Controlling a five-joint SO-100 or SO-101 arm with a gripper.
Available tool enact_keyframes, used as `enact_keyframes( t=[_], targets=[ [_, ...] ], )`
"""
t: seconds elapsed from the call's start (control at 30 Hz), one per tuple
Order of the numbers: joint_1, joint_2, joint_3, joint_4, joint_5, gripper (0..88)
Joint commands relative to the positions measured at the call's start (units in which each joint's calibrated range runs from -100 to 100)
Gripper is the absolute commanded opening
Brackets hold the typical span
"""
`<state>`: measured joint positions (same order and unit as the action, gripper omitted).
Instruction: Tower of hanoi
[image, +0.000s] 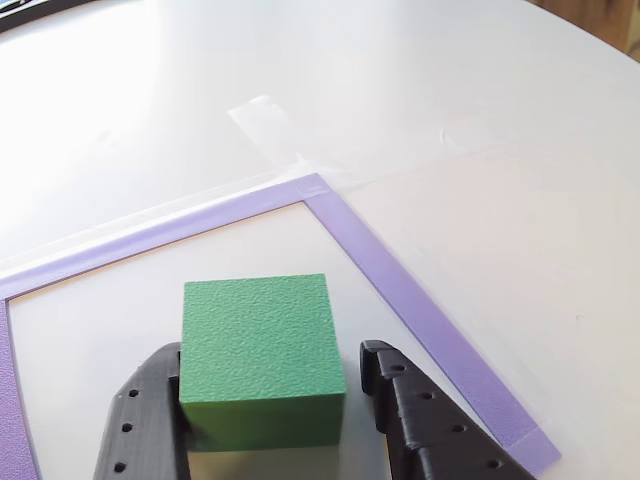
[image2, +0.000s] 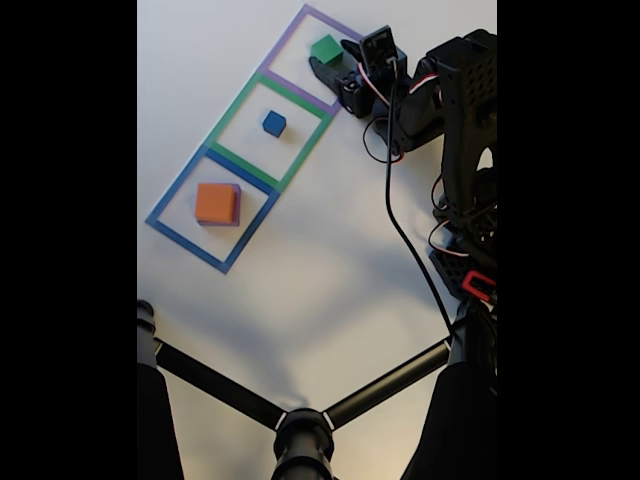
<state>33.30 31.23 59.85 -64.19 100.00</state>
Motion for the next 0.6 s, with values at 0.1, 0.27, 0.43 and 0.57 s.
enact_keyframes(
  t=[0.1, 0.27, 0.43, 0.57],
  targets=[
    [-0.4, -0.5, -1.2, -1.7, 0.0, 8.3],
    [-0.7, -0.6, -1.2, -1.9, 0.0, 6.5],
    [-1.5, -3.9, 0.4, -0.2, 0.0, 6.5],
    [-2.5, -13.0, 4.1, 6.8, 0.0, 5.8]
  ],
)
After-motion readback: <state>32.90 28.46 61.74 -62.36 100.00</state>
